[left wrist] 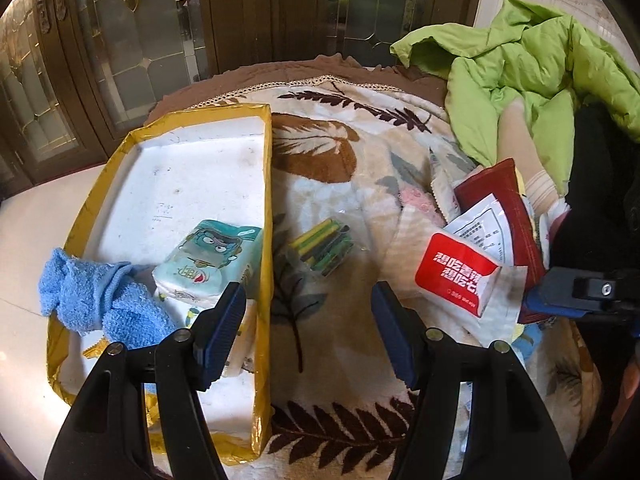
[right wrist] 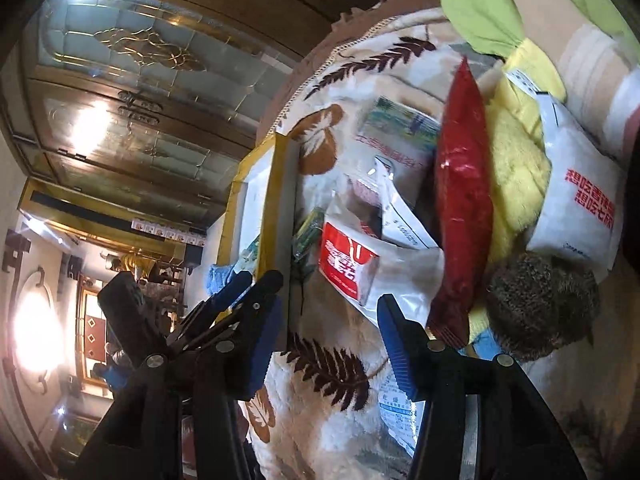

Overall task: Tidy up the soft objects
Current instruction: 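Grasp the red-and-white packet with the right tool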

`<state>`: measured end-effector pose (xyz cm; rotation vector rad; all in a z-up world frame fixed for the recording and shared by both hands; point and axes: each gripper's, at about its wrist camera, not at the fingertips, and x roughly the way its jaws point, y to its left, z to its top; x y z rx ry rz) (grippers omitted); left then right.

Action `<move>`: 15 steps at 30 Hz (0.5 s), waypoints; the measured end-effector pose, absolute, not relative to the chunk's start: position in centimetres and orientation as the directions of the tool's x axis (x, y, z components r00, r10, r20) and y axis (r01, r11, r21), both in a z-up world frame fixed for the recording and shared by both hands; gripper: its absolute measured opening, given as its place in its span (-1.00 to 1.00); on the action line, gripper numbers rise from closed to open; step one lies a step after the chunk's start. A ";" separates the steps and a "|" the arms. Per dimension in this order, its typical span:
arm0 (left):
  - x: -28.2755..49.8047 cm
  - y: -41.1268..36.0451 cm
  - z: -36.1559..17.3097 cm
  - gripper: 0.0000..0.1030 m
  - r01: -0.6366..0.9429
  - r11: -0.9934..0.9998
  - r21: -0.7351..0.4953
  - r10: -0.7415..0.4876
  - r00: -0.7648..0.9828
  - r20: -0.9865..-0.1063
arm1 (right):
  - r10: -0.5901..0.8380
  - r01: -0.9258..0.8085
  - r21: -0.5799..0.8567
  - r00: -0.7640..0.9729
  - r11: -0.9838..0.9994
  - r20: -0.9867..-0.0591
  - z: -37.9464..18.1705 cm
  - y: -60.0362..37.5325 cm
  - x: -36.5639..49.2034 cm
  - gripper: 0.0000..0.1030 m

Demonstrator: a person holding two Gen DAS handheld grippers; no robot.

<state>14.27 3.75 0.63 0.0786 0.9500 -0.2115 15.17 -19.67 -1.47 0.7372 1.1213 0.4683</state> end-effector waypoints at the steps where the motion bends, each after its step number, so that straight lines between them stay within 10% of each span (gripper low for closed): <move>1: 14.2 3.7 0.6 0.25 0.212 0.977 -0.020 -0.140 0.566 -0.813 | 0.675 0.020 0.733 0.376 0.679 -0.635 -1.5 -19.6 15.2 0.03; 15: 13.9 2.5 1.2 0.25 0.181 0.982 0.052 -0.074 0.624 -0.778 | 0.560 -0.121 0.568 0.422 0.814 -0.713 0.8 -18.8 14.6 0.18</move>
